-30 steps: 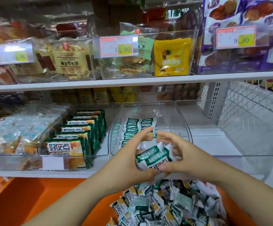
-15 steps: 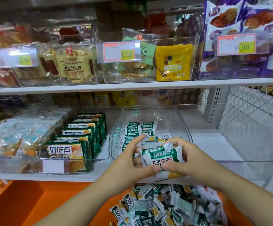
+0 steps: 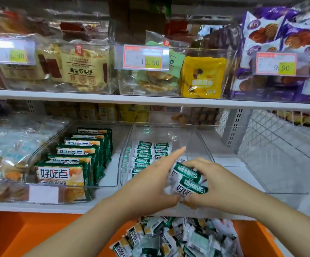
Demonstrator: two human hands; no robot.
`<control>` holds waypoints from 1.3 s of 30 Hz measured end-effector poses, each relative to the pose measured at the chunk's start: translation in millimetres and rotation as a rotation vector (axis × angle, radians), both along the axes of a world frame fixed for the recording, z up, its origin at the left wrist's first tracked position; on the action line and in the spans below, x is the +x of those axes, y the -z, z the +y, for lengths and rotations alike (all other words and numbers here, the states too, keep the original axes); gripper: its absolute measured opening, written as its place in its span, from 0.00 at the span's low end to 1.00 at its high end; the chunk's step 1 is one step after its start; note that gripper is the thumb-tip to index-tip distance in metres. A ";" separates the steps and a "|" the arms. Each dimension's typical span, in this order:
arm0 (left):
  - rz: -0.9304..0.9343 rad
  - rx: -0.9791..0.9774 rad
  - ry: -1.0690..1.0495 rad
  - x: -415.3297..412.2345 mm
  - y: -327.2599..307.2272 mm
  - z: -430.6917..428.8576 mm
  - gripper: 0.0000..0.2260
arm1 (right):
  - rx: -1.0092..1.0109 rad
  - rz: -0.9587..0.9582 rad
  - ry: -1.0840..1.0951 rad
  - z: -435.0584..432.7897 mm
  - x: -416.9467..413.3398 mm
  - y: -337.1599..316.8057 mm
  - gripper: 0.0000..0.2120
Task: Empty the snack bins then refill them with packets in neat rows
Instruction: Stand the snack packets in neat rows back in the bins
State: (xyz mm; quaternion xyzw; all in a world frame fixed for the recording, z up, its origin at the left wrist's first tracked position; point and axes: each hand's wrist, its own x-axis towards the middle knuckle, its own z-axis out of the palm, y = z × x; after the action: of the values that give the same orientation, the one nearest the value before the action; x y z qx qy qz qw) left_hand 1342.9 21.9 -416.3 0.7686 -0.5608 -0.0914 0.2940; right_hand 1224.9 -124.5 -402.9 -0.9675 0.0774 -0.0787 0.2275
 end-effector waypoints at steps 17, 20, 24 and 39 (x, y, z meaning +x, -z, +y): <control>0.287 -0.093 -0.336 154.6 28.6 16.4 0.24 | 0.301 0.043 0.347 -53.1 153.7 60.7 0.28; 0.357 -0.101 -0.307 163.7 31.5 14.6 0.25 | 0.235 0.175 0.339 -63.4 156.3 72.0 0.27; 0.450 -0.098 -0.271 173.3 33.8 13.5 0.26 | -0.113 0.360 0.268 -76.6 162.3 75.4 0.32; 0.704 -0.163 -0.256 187.2 46.2 8.1 0.21 | -0.361 0.252 0.236 -62.9 184.5 94.5 0.28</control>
State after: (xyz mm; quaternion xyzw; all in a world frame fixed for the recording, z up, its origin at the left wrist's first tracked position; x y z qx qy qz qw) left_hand 1530.0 29.9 -462.5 0.7280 -0.3304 -0.2674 0.5379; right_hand 1409.4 -187.4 -497.4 -0.9789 0.2024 0.0042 0.0289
